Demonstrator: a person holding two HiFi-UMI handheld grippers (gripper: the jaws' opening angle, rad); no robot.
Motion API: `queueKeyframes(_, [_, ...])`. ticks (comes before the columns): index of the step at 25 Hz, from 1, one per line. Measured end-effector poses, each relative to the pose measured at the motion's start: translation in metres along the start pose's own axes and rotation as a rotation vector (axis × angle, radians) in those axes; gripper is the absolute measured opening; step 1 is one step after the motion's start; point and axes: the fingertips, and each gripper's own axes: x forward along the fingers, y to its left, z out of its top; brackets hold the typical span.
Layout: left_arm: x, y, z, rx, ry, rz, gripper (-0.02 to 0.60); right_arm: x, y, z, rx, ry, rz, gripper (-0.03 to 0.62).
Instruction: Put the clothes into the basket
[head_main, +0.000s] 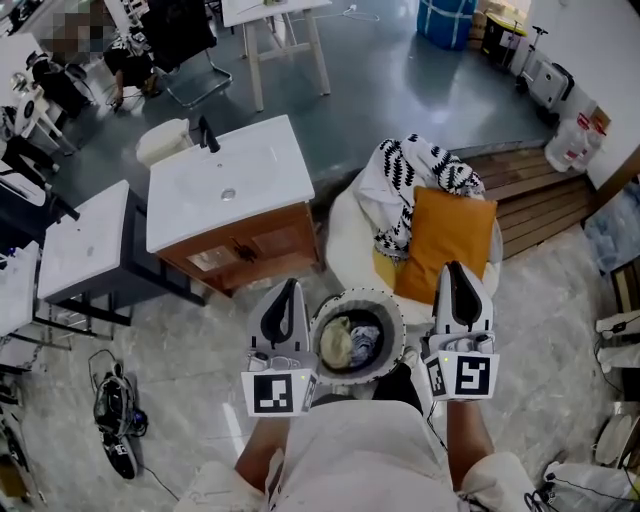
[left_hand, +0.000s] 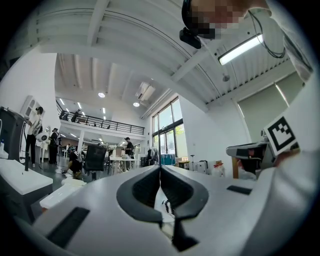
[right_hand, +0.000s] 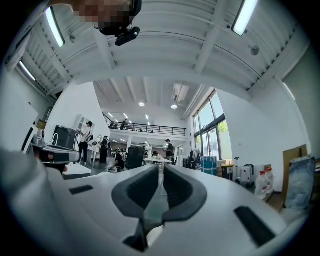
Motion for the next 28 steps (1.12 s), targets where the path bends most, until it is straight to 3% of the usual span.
queueKeyframes(3, [-0.002, 0.001, 0.002, 0.006, -0.003, 0.001, 0.005, -0.002, 0.002, 0.001, 0.009, 0.0, 0.004, -0.011])
queueKeyframes(28, [-0.015, 0.005, 0.006, 0.007, -0.024, 0.012, 0.005, -0.006, 0.014, 0.003, -0.019, 0.008, 0.009, -0.012])
